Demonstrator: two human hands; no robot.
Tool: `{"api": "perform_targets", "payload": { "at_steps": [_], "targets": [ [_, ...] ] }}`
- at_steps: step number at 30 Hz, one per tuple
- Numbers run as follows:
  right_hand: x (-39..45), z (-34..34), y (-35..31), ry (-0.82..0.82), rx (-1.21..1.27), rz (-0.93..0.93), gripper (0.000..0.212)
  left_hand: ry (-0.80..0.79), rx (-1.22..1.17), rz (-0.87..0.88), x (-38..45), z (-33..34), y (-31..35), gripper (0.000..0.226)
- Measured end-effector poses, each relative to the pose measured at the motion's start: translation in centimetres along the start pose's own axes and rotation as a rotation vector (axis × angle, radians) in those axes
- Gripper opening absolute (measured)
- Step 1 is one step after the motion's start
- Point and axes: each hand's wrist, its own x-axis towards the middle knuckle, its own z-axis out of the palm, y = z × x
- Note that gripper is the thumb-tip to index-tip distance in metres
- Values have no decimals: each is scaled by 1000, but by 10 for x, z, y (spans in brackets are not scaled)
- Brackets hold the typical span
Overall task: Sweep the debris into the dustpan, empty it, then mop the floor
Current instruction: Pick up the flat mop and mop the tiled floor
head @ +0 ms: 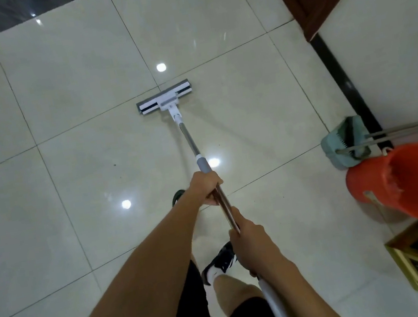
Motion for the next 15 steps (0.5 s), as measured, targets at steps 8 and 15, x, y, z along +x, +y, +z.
{"api": "perform_targets", "payload": {
  "at_steps": [8,15],
  "targets": [
    [8,12,-15,-67,-1,83,85,-33,-359,-47,33,-24,5,21],
    [49,-9,-72,-31,-31,97,88,-41,-381,-15,63,-62,49,38]
  ]
}}
